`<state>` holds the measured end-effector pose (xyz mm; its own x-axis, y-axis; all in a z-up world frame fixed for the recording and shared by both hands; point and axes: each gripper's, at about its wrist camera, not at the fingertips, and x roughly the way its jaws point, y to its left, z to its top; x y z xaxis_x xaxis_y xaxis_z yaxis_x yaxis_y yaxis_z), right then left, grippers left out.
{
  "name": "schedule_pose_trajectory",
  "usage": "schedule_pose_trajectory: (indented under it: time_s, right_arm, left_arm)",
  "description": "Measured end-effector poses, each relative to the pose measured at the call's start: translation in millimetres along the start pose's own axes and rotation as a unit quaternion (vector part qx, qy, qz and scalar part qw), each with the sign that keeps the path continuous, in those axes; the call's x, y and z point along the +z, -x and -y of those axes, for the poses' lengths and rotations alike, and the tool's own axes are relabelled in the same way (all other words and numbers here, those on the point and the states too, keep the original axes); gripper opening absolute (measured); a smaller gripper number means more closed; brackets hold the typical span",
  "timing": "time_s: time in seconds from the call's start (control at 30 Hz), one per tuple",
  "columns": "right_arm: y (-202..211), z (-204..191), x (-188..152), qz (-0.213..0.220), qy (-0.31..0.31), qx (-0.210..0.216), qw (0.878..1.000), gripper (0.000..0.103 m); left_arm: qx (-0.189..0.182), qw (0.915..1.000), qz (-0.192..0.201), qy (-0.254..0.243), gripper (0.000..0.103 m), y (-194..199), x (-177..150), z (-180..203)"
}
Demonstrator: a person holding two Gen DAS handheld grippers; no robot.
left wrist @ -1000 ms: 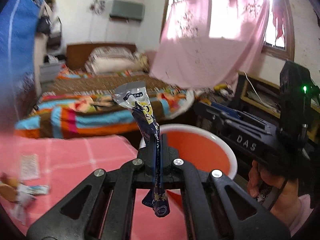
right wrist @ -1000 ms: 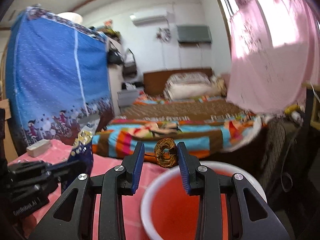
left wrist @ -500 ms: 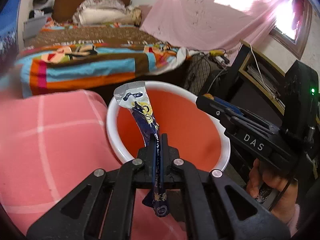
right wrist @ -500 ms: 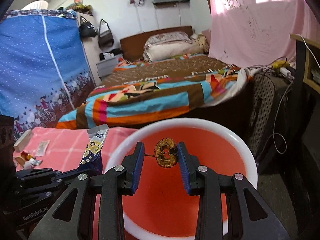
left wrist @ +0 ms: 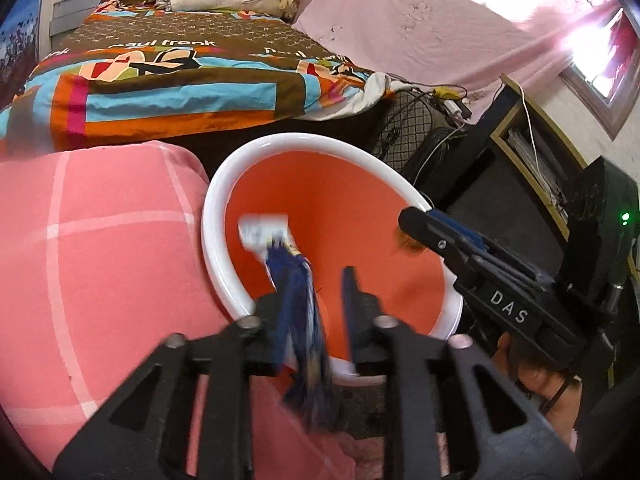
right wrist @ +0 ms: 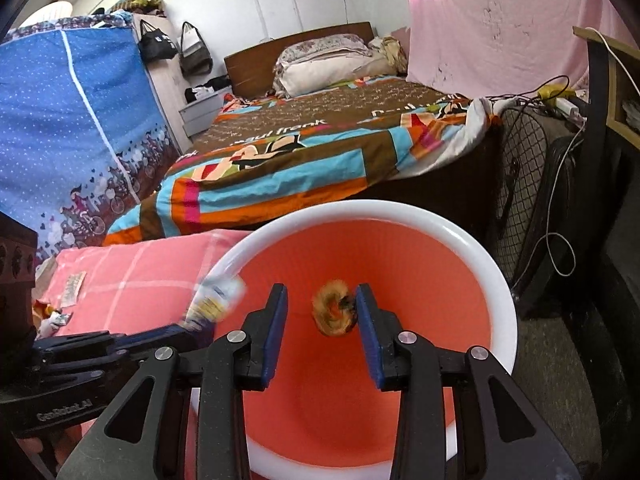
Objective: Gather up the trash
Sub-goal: 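Open both tools to drop the wrapper and cookie into the bucket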
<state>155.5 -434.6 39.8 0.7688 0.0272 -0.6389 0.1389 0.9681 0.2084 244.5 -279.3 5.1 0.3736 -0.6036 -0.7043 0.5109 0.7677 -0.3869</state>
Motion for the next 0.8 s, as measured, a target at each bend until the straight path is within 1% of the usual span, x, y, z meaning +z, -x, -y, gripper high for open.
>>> schedule_pose_trajectory:
  time_s: [0.03,0.07,0.2,0.33,0.4,0.47,0.6,0.63,0.67,0.7,0.77,0.8]
  right_arm:
    - [0.2,0.7,-0.3,0.000,-0.001,0.000,1.000,0.043]
    - [0.7,1.4,-0.3,0.000,-0.003,0.000,1.000,0.045]
    - [0.4,1.3,1.9,0.000,-0.006,-0.001,1.000,0.046]
    - [-0.5,0.1,2.4,-0.002,-0.008,-0.001,1.000,0.049]
    - [1.0,-1.9,3.3,0.003,-0.008,0.000,1.000,0.057]
    - [4.1,-4.7,4.2,0.012,-0.007,0.001,1.000,0.076]
    - [10.3,-11.5,6.3,0.031,-0.004,0.002,1.000,0.078]
    - [12.3,-14.3,6.7,0.038,-0.001,0.001,0.999,0.079]
    - [14.3,-17.7,7.0,0.045,0.002,0.002,0.999,0.084]
    - [15.8,-20.9,7.4,0.051,0.005,0.004,0.999,0.087]
    - [20.9,-29.1,7.9,0.069,0.015,0.009,0.997,0.092]
    - [23.3,-34.0,7.9,0.079,0.020,0.011,0.997,0.096]
  left_arm:
    - [0.000,1.0000,0.003,0.002,0.080,1.7,-0.1,-0.7]
    - [0.000,1.0000,0.006,0.003,0.083,3.2,-0.1,-1.2]
    - [0.003,0.9997,0.023,0.012,0.089,11.0,-0.1,-5.2]
    - [0.017,0.9986,0.047,0.018,0.094,22.5,-1.1,-10.8]
    - [0.030,0.9972,0.064,0.023,0.098,30.0,-2.0,-15.0]
    - [0.039,0.9956,0.082,0.026,0.103,38.6,-3.6,-19.3]
    - [0.061,0.9907,0.116,0.036,0.103,56.4,-5.8,-28.2]
    - [0.070,0.9883,0.130,0.041,0.103,62.8,-7.0,-31.6]
    - [0.078,0.9856,0.143,0.046,0.103,68.7,-8.2,-34.5]
    - [0.091,0.9802,0.167,0.054,0.103,77.7,-10.9,-38.6]
    - [0.112,0.9715,0.199,0.061,0.103,90.9,-15.6,-44.0]
    - [0.133,0.9633,0.224,0.064,0.103,100.1,-18.9,-46.8]
